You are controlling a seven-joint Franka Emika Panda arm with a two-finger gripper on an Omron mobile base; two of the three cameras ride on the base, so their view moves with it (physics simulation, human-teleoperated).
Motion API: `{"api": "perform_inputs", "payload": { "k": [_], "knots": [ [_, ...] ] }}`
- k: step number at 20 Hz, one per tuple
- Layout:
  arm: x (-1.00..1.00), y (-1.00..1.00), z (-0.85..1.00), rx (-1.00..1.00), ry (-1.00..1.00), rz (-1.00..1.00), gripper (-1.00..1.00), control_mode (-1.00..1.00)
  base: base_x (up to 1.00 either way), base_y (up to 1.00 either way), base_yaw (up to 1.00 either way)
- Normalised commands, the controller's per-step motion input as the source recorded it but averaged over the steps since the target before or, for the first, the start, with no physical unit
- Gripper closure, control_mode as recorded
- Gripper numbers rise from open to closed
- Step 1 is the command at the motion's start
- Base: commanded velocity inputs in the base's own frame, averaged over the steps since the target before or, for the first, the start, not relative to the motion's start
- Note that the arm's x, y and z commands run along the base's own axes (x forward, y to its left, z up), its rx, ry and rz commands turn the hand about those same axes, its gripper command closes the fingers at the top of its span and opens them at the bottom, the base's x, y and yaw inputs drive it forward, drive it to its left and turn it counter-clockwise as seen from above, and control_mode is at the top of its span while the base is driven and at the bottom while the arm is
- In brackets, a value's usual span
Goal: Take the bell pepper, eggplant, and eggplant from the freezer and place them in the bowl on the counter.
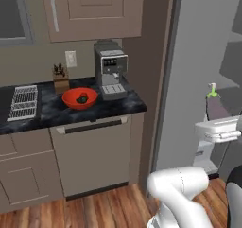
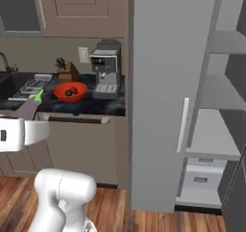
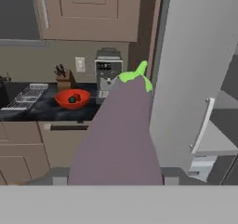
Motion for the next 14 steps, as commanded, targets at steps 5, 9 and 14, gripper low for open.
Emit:
{"api": "perform_inputs", "payload": {
  "k": [5, 9, 14],
  "knots": [
    [0.0, 0.0, 0.0, 0.0, 0.0, 0.0, 1.0, 1.0, 0.98, 0.91, 0.02],
    [0.0, 0.0, 0.0, 0.0, 0.0, 0.0, 1.0, 1.0, 1.0, 0.16, 0.19],
    [0.0, 0.0, 0.0, 0.0, 0.0, 0.0, 1.0, 1.0, 0.86, 0.59, 0.18]
  ]
}}
